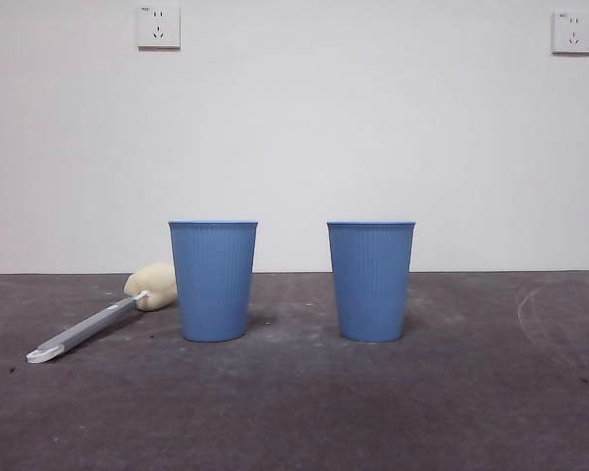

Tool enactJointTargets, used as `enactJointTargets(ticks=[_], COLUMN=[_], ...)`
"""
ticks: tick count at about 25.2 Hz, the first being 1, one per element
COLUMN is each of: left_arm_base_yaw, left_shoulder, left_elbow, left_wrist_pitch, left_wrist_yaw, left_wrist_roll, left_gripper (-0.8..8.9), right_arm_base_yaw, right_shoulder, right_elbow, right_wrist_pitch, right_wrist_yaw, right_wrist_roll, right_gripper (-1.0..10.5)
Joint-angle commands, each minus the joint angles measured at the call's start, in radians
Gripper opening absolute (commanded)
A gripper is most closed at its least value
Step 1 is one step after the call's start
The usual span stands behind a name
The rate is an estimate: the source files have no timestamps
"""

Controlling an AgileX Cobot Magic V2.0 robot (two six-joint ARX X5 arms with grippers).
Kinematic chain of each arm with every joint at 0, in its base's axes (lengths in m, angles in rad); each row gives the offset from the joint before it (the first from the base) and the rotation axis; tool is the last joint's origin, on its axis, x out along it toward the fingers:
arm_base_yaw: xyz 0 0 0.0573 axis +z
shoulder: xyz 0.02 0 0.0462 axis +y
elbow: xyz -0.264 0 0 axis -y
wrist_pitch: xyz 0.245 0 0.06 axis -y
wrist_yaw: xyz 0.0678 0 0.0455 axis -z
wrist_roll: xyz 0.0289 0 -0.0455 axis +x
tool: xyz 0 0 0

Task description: Pick up the cup brush,pick up the cup,insert the brush into the cup,clean the cup,put the cup brush back,put the cup back to the fixed position on the table

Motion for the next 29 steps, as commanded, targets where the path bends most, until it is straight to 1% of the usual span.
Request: enactJointTargets(ticks=[1,3,4,5,6,7,8,9,10,11,12,14,17,20,23,26,29], left_arm_base_yaw=[0.003,0.003,0.003,0.003,0.003,0.003,0.003,0.003,0.003,0.003,0.003,0.003,0.003,0.003,0.003,0.003,0.003], left_shoulder=[0.014,0.029,0.036,0.044,0.052,0.061,0.069,0.077,0.086,0.094,0.102,0.118,0.140,0.151,0.160,0.164,0.167], left_elbow=[-0.008,-0.008,-0.008,-0.008,-0.008,-0.008,-0.008,-0.008,-0.008,-0.008,-0.008,-0.008,-0.008,-0.008,-0.008,-0.008,-0.008], left_wrist_pitch=[0.007,0.006,0.007,0.006,0.007,0.006,0.006,0.006,0.006,0.006,0.006,0.007,0.021,0.029,0.035,0.039,0.040], left_wrist_yaw=[0.003,0.003,0.003,0.003,0.003,0.003,0.003,0.003,0.003,0.003,0.003,0.003,0.003,0.003,0.003,0.003,0.003], left_wrist_roll=[-0.005,-0.006,-0.006,-0.006,-0.006,-0.006,-0.006,-0.006,-0.006,-0.006,-0.006,-0.006,-0.006,-0.006,-0.006,-0.006,-0.006], left_gripper=[-0.04,-0.04,-0.04,-0.04,-0.04,-0.04,-0.04,-0.04,-0.04,-0.04,-0.04,-0.04,-0.04,-0.04,-0.04,-0.04,-0.04], right_arm_base_yaw=[0.001,0.001,-0.003,-0.013,-0.038,-0.074,-0.116,-0.177,-0.235,-0.285,-0.339,-0.424,-0.509,-0.534,-0.538,-0.538,-0.537], right_shoulder=[-0.001,-0.004,-0.005,-0.018,-0.039,-0.069,-0.102,-0.150,-0.195,-0.236,-0.286,-0.385,-0.525,-0.598,-0.645,-0.680,-0.685], right_elbow=[0.001,0.001,0.001,0.000,-0.005,-0.018,-0.041,-0.085,-0.136,-0.188,-0.254,-0.386,-0.584,-0.719,-0.825,-0.906,-0.957], right_wrist_pitch=[0.002,0.002,0.014,0.044,0.111,0.206,0.307,0.431,0.536,0.615,0.692,0.785,0.906,1.013,1.098,1.135,1.125], right_wrist_yaw=[0.002,0.001,0.024,0.056,0.072,0.049,0.005,-0.052,-0.092,-0.113,-0.126,-0.128,-0.114,-0.097,-0.068,-0.051,-0.051], right_wrist_roll=[0.006,0.006,-0.043,-0.077,-0.104,-0.127,-0.132,-0.131,-0.129,-0.129,-0.131,-0.132,-0.132,-0.132,-0.132,-0.124,-0.125], right_gripper=[0.0,0.0,0.0,0.0,0.0,0.0,0.0,0.0,0.0,0.0,0.0,0.0,0.0,0.0,0.0,0.0,0.0])
